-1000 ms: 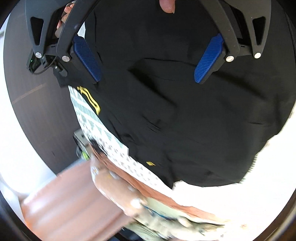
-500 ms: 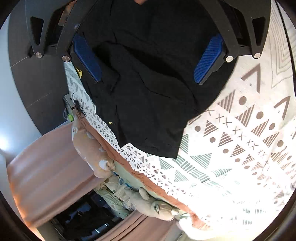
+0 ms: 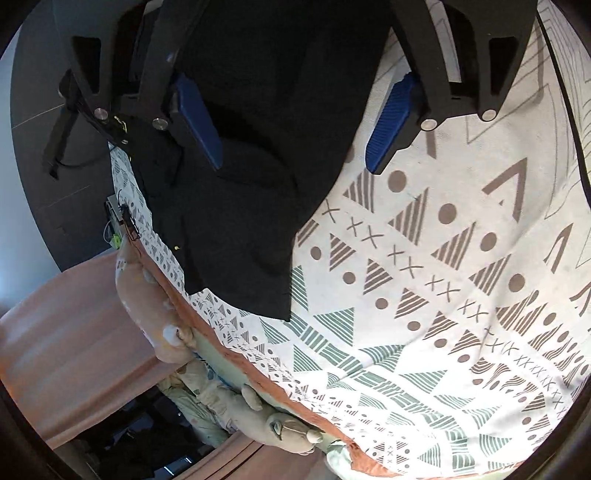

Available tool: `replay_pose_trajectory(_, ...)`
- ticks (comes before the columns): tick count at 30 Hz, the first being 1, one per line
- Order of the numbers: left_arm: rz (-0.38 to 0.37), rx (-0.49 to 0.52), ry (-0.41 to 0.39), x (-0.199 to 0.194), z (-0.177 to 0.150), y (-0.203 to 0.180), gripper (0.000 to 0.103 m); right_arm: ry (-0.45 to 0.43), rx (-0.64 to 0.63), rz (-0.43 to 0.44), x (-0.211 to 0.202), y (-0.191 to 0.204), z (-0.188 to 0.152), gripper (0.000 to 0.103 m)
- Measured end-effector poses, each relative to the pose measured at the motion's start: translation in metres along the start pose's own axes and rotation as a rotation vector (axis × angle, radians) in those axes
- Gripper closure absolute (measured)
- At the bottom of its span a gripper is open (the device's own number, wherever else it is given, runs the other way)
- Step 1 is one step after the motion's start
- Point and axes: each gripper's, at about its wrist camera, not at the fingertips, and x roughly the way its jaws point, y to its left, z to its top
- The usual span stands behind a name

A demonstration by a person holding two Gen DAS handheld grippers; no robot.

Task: Fold large clothes

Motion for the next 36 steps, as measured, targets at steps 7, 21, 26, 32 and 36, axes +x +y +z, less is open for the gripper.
replay_pose_trajectory(7,-0.018,-0.022,-0.018,-0.012,0.006,0.007,0.023,0.151,-0.135,-0.141,0.065,0.045,0.016,0.0)
replay_pose_trajectory(21,-0.029,0.028,-0.009,-0.014,0.003,-0.01,0.023,0.186,-0.3,-0.351,0.068,-0.002,0.013,0.0)
replay_pose_trajectory(26,0.005,0.051,-0.001,-0.009,0.001,-0.012,0.023,0.133,-0.165,-0.431,0.037,-0.054,0.002,0.0)
replay_pose_trajectory(32,0.108,0.169,0.008,0.003,-0.005,-0.025,0.023,0.029,0.165,-0.281,0.004,-0.109,-0.034,0.0)
replay_pose_trajectory(36,0.212,0.251,0.032,0.02,-0.01,-0.034,0.023,0.018,0.298,-0.132,0.011,-0.119,-0.056,0.0)
